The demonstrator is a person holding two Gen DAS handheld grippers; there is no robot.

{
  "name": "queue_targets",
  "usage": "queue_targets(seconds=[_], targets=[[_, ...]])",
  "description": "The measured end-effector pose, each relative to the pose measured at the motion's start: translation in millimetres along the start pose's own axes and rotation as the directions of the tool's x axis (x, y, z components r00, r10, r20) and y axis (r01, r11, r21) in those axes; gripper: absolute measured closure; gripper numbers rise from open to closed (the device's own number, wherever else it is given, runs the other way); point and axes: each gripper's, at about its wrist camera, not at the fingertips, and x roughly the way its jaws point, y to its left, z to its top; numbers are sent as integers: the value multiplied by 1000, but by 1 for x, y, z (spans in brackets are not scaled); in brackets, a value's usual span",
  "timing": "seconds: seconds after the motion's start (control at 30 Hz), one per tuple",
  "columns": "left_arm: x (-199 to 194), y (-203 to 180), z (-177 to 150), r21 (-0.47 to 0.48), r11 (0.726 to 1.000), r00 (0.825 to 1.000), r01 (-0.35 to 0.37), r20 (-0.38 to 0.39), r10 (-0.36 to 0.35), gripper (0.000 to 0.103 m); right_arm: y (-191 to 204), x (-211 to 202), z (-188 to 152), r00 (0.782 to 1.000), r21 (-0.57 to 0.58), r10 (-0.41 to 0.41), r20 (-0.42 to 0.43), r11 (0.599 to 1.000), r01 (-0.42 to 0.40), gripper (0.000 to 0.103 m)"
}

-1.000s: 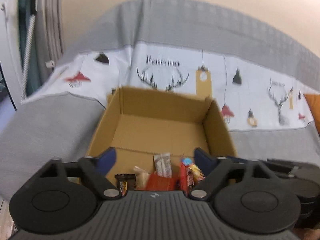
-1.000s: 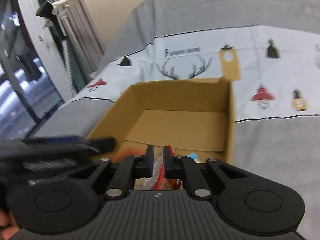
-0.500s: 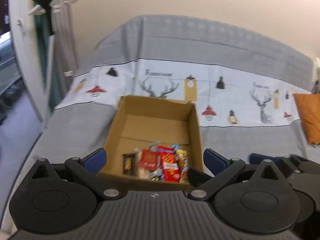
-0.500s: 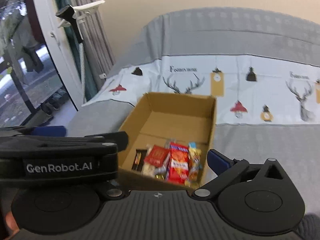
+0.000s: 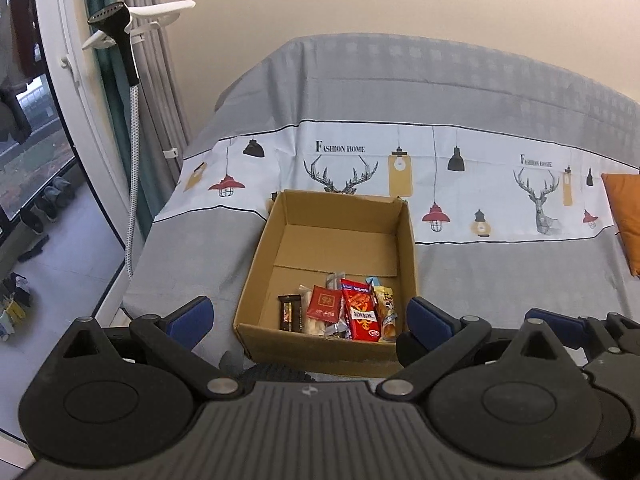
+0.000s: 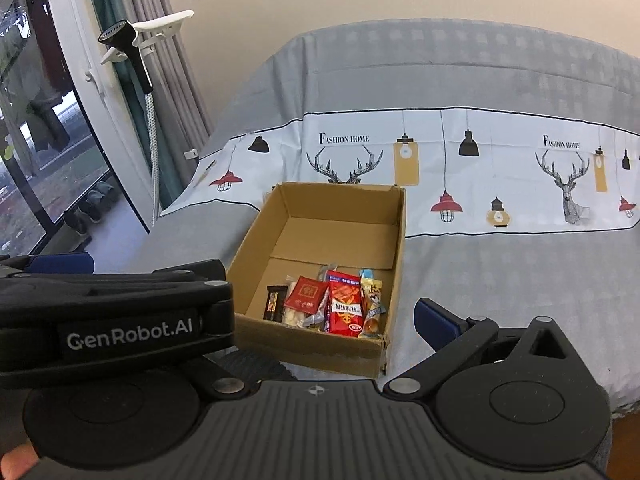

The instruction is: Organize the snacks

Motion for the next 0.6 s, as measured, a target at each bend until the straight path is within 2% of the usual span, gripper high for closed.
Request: queue_targets(seconds=[0.6], targets=[[-1, 0, -3, 8, 1000, 999, -13, -40, 14, 0, 1, -3, -4, 999, 18, 8, -39, 1000, -7, 1]])
